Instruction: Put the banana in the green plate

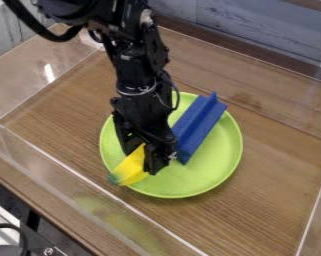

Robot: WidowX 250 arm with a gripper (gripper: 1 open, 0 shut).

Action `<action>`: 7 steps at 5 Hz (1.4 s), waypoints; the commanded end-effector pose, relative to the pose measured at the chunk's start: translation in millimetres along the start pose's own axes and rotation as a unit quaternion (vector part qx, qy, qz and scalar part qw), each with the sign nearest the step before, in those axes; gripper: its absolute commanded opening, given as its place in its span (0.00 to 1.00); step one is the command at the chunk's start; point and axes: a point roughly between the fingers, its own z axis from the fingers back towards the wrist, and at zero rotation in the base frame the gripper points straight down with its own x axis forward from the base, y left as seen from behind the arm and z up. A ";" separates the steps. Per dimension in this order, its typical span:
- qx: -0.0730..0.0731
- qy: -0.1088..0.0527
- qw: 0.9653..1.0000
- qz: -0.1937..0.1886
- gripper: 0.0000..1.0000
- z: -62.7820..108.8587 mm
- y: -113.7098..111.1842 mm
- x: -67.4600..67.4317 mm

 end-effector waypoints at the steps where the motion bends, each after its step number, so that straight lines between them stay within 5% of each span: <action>1: 0.008 -0.031 0.999 -0.003 1.00 21.9 0.7 10.4; 4: 0.030 -0.089 0.995 0.025 1.00 99.4 14.7 18.8; 5: 0.039 -0.094 0.994 0.038 1.00 108.8 31.6 19.6; 7: 0.041 -0.086 0.994 0.062 1.00 96.1 68.8 7.1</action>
